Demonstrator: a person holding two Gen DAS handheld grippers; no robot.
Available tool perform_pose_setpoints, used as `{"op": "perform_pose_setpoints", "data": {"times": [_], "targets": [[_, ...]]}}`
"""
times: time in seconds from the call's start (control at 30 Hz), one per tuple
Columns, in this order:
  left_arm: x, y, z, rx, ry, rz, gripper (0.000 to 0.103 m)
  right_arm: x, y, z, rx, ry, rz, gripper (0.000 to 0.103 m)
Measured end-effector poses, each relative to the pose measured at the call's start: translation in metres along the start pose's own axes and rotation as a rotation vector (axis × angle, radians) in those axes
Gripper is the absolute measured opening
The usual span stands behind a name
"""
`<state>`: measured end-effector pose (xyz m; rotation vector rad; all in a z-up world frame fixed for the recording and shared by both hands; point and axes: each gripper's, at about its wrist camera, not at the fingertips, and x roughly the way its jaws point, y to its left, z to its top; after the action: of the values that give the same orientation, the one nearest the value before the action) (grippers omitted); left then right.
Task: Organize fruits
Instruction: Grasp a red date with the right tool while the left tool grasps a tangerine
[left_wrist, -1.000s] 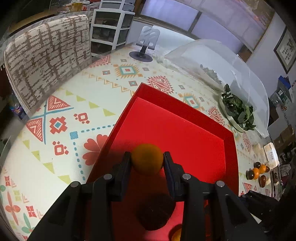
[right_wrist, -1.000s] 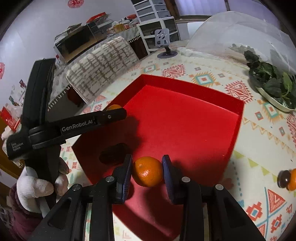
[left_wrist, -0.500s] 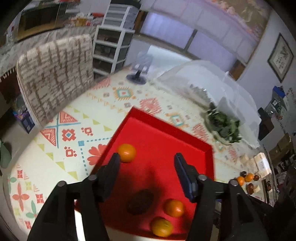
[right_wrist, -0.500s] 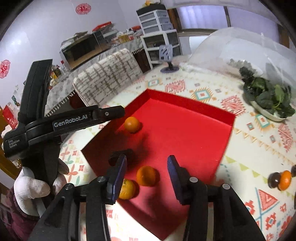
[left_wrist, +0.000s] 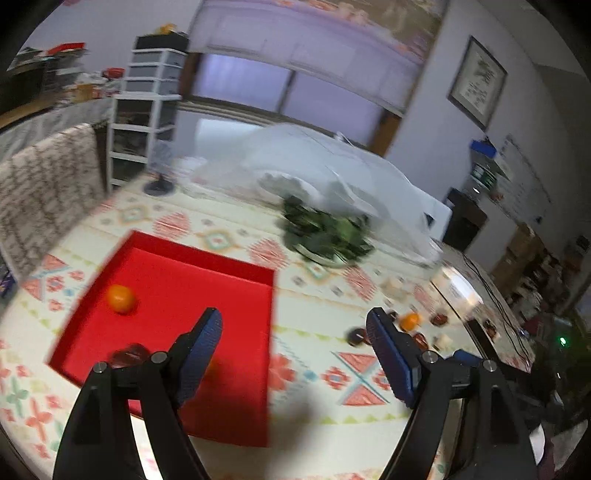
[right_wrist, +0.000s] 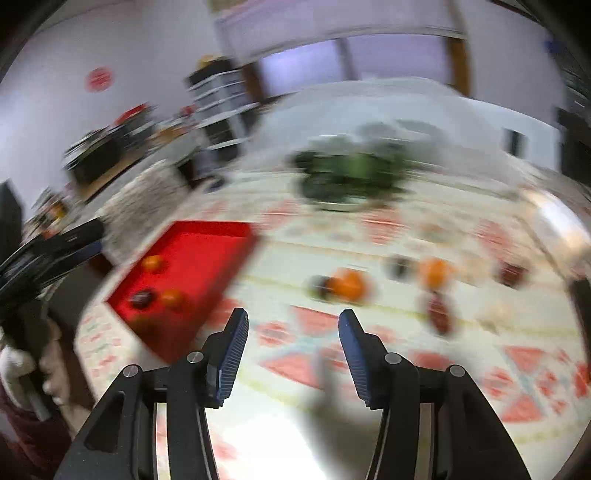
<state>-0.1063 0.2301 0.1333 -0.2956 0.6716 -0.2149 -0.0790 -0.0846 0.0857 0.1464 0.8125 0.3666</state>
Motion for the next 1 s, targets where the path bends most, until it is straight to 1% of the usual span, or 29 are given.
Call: {"op": "perform_pose_setpoints", "data": {"times": [0.07, 0.13, 0.23, 0.3, 0.4, 0.5, 0.7, 0.8, 0.87, 1.0], "targets": [[0.017, -0.015, -0.008, 0.014, 0.038, -0.017, 0.08, -0.007, -0.038, -0.008, 0.071, 0.012, -0.043, 0.055], [0.034, -0.028, -0.015, 0.025, 0.082, -0.025, 0.08, -0.008, -0.061, -0.011, 0.108, 0.02, -0.064, 0.055], [0.053, -0.043, -0.024, 0.036, 0.13, -0.037, 0.08, -0.002, -0.088, -0.016, 0.133, 0.03, -0.09, 0.055], [0.066, -0.054, -0.028, 0.063, 0.147, -0.025, 0.08, 0.005, -0.097, -0.016, 0.149, 0.035, -0.088, 0.055], [0.085, -0.069, -0.03, 0.111, 0.168, -0.009, 0.08, 0.023, -0.102, -0.012, 0.147, 0.047, -0.072, 0.055], [0.108, -0.084, -0.029, 0.173, 0.188, -0.002, 0.08, 0.036, -0.093, -0.006, 0.103, 0.043, -0.046, 0.055], [0.163, -0.119, -0.031, 0.343, 0.225, 0.004, 0.08, 0.061, -0.081, 0.003, 0.036, 0.055, -0.037, 0.055], [0.181, -0.128, -0.033, 0.394, 0.248, 0.008, 0.08, 0.07, -0.083, 0.006, 0.033, 0.066, -0.03, 0.055], [0.192, -0.135, -0.035, 0.438, 0.256, -0.008, 0.08, 0.073, -0.083, 0.006, 0.03, 0.07, -0.026, 0.055], [0.209, -0.14, -0.038, 0.487, 0.291, -0.017, 0.08, 0.078, -0.084, 0.004, 0.029, 0.078, -0.018, 0.055]]}}
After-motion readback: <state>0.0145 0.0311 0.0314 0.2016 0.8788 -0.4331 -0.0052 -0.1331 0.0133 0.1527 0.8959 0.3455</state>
